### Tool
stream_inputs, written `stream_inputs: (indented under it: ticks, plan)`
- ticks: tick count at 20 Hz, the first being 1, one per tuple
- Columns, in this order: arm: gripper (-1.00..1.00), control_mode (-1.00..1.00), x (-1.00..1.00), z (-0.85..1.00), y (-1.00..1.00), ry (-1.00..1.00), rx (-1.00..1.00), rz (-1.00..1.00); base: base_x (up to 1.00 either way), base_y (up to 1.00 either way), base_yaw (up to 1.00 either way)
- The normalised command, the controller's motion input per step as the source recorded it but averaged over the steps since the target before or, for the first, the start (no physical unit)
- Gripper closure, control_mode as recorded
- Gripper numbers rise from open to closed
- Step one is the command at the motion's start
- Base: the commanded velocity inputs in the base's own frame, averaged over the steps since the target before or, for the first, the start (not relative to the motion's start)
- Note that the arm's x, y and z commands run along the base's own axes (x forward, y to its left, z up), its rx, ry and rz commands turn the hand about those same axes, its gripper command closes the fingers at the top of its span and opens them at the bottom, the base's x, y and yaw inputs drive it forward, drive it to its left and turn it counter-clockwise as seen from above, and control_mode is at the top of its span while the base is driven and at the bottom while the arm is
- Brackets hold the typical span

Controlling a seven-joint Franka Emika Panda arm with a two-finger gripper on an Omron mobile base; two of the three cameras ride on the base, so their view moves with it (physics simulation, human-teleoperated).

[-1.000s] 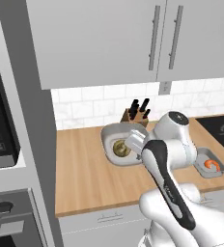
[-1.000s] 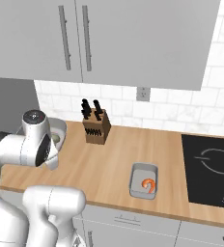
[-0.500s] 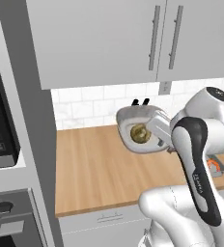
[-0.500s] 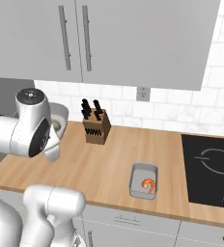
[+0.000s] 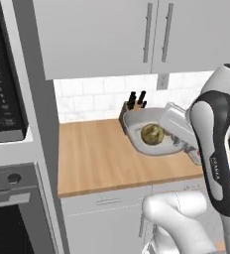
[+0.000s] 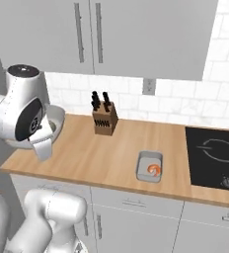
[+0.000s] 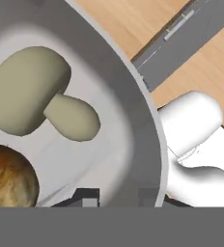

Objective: Take the meat container that has the shrimp and place it on the second highest rack of the freezer. Then take the vegetable container that has the onion and mushroom and place it on the highest rack of the freezer.

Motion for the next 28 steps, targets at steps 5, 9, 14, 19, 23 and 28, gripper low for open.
stream_inputs:
  ticks: [5, 9, 14, 19, 23, 28]
  plan:
    - [1.0, 1.0, 0.0, 0.0, 0.0, 0.0, 0.0, 0.0, -1.0, 0.66, 0.38]
    - [1.0, 1.0, 0.0, 0.0, 0.0, 0.0, 0.0, 0.0, -0.69, 1.0, 0.63]
    - [1.0, 1.0, 0.0, 0.0, 0.0, 0.0, 0.0, 0.0, -0.05, 1.0, 0.49]
    - [1.0, 1.0, 0.0, 0.0, 0.0, 0.0, 0.0, 0.0, 0.61, 1.0, 0.19]
    - [1.0, 1.0, 0.0, 0.0, 0.0, 0.0, 0.0, 0.0, 0.77, 1.0, 0.01]
    - [1.0, 1.0, 0.0, 0.0, 0.0, 0.0, 0.0, 0.0, 0.44, 1.0, -0.03]
